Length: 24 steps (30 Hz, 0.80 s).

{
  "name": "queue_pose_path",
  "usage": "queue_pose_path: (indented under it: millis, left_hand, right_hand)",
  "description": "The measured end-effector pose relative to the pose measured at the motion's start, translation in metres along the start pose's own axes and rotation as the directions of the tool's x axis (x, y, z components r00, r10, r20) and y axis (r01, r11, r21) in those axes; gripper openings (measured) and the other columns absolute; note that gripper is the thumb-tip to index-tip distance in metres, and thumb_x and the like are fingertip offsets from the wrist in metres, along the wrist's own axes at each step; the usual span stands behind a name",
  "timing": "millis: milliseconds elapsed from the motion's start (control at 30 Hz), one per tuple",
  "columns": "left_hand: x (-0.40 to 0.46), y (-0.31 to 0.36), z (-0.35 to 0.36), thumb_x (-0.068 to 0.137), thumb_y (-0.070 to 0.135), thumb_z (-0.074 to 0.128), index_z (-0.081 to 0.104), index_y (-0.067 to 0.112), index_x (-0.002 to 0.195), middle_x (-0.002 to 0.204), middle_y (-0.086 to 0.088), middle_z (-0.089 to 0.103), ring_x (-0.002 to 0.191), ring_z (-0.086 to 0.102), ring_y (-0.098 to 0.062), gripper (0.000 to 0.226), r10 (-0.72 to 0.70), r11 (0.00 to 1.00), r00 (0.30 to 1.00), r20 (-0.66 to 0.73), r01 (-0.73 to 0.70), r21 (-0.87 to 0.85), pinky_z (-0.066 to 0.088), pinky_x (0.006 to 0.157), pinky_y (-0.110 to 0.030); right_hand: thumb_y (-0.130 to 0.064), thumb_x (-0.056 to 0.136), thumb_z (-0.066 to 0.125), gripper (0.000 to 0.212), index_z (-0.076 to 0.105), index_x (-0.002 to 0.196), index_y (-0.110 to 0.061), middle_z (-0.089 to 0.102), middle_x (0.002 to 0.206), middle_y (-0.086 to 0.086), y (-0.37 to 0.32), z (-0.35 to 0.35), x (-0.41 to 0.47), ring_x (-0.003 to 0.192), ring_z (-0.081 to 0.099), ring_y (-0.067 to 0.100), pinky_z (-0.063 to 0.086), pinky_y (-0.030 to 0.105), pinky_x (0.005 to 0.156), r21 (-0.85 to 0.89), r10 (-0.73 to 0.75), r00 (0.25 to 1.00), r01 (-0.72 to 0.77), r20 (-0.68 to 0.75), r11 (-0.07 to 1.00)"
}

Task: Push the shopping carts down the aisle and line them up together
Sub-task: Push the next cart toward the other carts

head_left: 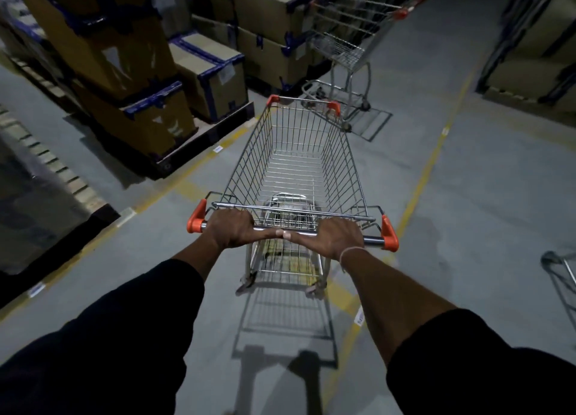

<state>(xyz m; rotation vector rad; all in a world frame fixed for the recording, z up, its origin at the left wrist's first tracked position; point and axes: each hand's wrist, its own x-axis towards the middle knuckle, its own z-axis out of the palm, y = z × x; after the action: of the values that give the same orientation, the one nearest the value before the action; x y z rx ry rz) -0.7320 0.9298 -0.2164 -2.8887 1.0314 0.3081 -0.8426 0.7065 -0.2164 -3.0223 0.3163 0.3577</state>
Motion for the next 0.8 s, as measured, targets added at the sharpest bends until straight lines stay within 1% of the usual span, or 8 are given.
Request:
queue_pose_path:
  millis: [67,133,267,400,500,600,700,800]
  left_hand:
    - [0.022,0.010,-0.004,0.062,0.106,0.019,0.058,0.015,0.053,0.053,-0.002,0.059,0.057,0.061,-0.016,0.099,0.002,1.000,1.000,0.003,-0.002,-0.006,0.053,0.065,-0.031]
    - [0.045,0.020,-0.008,0.064,0.106,0.023,0.054,0.015,0.051,0.052,-0.002,0.057,0.056,0.062,-0.018,0.096,0.014,1.000,1.000,0.000,-0.014,-0.023,0.050,0.062,-0.031]
    - [0.093,0.035,-0.018,0.064,0.106,0.019,0.044,0.019,0.050,0.050,0.000,0.056,0.054,0.063,-0.017,0.092,0.056,0.998,0.998,-0.010,-0.056,-0.005,0.040,0.054,-0.026]
    - [0.143,0.050,-0.032,0.074,0.099,0.028,0.042,0.018,0.052,0.053,-0.001,0.055,0.055,0.060,-0.018,0.084,0.070,0.997,0.998,-0.012,-0.070,-0.014,0.034,0.054,-0.026]
    - [0.189,0.057,-0.038,0.061,0.108,0.011,0.046,0.019,0.052,0.054,-0.001,0.058,0.054,0.059,-0.017,0.096,0.080,0.996,0.997,-0.023,-0.081,-0.045,0.040,0.057,-0.027]
    - [0.233,0.064,-0.042,0.044,0.111,-0.007,0.048,0.019,0.052,0.055,-0.002,0.060,0.053,0.057,-0.017,0.108,0.092,0.992,0.995,-0.041,-0.095,-0.085,0.043,0.060,-0.028]
    - [0.272,0.074,-0.051,0.043,0.111,-0.010,0.049,0.018,0.051,0.053,-0.002,0.058,0.053,0.058,-0.018,0.110,0.109,0.989,0.993,-0.039,-0.113,-0.098,0.051,0.065,-0.030]
    - [0.313,0.085,-0.059,0.045,0.111,-0.009,0.047,0.018,0.050,0.051,-0.002,0.055,0.053,0.058,-0.020,0.109,0.118,0.987,0.992,-0.044,-0.122,-0.101,0.051,0.067,-0.032]
  right_hand:
    - [-0.115,0.044,-0.009,0.118,0.057,0.064,-0.019,0.063,0.066,0.002,0.018,-0.004,0.009,0.069,0.065,0.021,0.056,0.033,0.078,0.001,0.017,1.000,-0.017,-0.017,1.000]
    - [-0.114,0.049,-0.006,0.116,0.058,0.062,-0.017,0.062,0.065,0.000,0.037,-0.007,0.024,0.069,0.066,0.022,0.054,0.033,0.075,-0.013,0.025,0.999,-0.025,-0.028,1.000]
    - [-0.115,0.050,-0.007,0.115,0.056,0.060,-0.019,0.057,0.060,0.001,0.077,-0.012,0.061,0.067,0.069,0.022,0.055,0.033,0.072,-0.021,0.034,0.998,-0.035,-0.048,0.999]
    - [-0.116,0.048,-0.004,0.112,0.055,0.060,-0.021,0.055,0.059,0.000,0.113,-0.024,0.102,0.059,0.059,0.020,0.056,0.033,0.072,0.006,0.049,0.996,-0.049,-0.079,0.999]
    - [-0.116,0.046,-0.005,0.113,0.054,0.060,-0.021,0.055,0.060,0.000,0.139,-0.034,0.136,0.056,0.052,0.019,0.055,0.034,0.072,-0.002,0.062,0.995,-0.063,-0.084,0.998]
    - [-0.117,0.050,0.001,0.111,0.056,0.060,-0.021,0.059,0.061,0.001,0.167,-0.042,0.171,0.058,0.057,0.020,0.059,0.037,0.077,-0.018,0.083,0.995,-0.084,-0.050,0.996]
    - [-0.116,0.054,0.003,0.110,0.056,0.060,-0.019,0.064,0.063,0.003,0.195,-0.054,0.200,0.062,0.062,0.021,0.058,0.038,0.078,-0.047,0.087,0.996,-0.089,-0.034,0.995]
    - [-0.114,0.057,0.008,0.106,0.054,0.060,-0.019,0.061,0.062,0.002,0.222,-0.069,0.227,0.061,0.061,0.020,0.054,0.034,0.073,-0.059,0.091,0.995,-0.093,-0.032,0.994]
